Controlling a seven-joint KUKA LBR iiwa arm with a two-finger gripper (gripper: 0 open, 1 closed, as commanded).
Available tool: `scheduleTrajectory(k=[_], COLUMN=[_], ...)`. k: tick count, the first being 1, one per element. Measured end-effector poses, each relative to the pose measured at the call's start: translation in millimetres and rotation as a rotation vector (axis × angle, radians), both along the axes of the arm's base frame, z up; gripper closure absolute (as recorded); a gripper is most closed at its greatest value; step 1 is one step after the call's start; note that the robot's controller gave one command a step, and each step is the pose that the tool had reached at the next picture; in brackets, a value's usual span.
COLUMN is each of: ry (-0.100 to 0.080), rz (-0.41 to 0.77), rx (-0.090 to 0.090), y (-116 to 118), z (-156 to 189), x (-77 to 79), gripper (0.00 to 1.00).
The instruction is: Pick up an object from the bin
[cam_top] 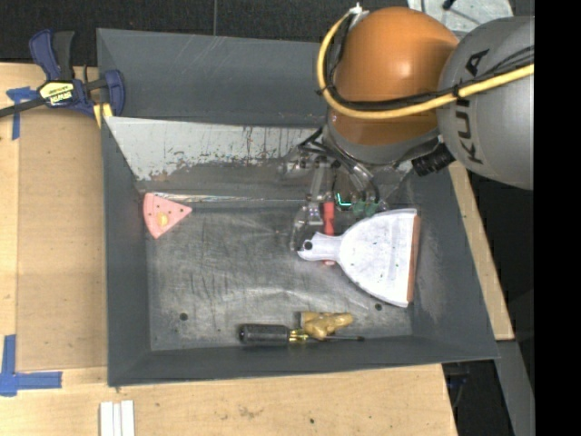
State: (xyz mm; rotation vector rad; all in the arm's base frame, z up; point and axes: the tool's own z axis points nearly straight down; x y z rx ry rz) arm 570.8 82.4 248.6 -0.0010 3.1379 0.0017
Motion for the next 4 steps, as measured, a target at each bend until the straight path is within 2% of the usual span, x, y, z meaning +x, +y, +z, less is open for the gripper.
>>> scheduleTrajectory(k=[1,2,3,4], ry=[-0.008,-0.003,-0.002,0.006], rz=[-0.015,-0.016,0.180,0.235], rx=[0.001,0.000,-0.001,-0.001], y=[8,11,5,-4], z=[-42,-58,-102,-95], x=[6.9,7.7,-9.1,2.7], gripper=[0.00,0.00,0.00,0.00])
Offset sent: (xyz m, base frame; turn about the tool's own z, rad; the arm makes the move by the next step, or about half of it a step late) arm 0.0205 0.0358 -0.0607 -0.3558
